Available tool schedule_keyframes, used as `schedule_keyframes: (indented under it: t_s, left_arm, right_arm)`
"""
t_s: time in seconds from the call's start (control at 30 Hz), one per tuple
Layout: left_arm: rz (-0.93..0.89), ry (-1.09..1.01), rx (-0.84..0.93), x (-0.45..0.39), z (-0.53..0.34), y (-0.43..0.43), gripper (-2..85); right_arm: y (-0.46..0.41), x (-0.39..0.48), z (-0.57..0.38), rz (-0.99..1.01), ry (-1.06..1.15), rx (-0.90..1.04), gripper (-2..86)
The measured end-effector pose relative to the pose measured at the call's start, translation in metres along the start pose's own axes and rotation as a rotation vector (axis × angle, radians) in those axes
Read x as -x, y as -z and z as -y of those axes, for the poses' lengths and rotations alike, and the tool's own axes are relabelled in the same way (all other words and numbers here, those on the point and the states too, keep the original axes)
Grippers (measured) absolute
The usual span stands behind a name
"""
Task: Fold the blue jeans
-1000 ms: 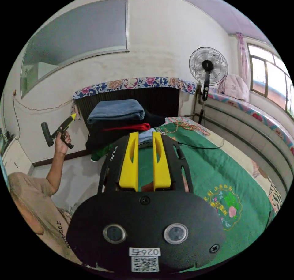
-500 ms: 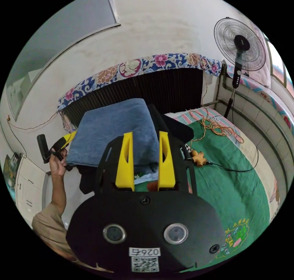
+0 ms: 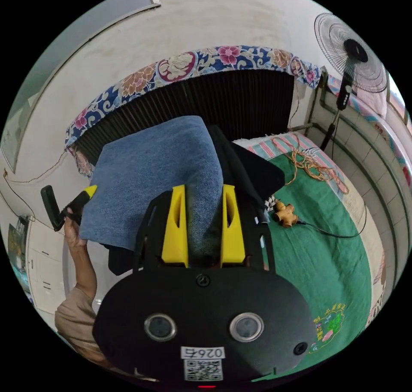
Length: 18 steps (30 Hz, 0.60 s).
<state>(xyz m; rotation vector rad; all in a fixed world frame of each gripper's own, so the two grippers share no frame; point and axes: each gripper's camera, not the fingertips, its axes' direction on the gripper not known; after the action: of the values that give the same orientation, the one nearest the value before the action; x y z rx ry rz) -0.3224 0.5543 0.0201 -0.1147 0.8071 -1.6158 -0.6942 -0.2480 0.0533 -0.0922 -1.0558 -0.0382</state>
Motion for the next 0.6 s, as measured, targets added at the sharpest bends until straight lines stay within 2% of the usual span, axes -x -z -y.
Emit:
schedule_keyframes:
  t_s: [0.07,0.13,0.27,0.47,0.6]
  left_arm:
    - [0.036,0.032,-0.047,-0.005,0.008,0.014,10.3]
    - [-0.029,0.054,-0.097,-0.006,0.019,0.033,6.0]
    - [-0.1,0.065,-0.142,-0.014,0.031,0.053,4.5]
    - [-0.193,0.084,-0.333,-0.056,0.043,0.111,3.8]
    - [-0.28,-0.02,-0.428,-0.121,0.056,0.152,3.7]
  right_arm:
    - [0.0,0.011,-0.002,-0.093,0.036,-0.025,5.7]
    - [0.005,0.025,-0.005,-0.156,0.097,-0.064,4.5]
    - [0.03,0.067,-0.013,-0.326,0.279,-0.162,3.3]
    - [0.114,0.084,-0.034,-0.259,0.369,-0.349,2.6]
    - [0.194,0.054,-0.069,-0.17,0.347,-0.472,2.0]
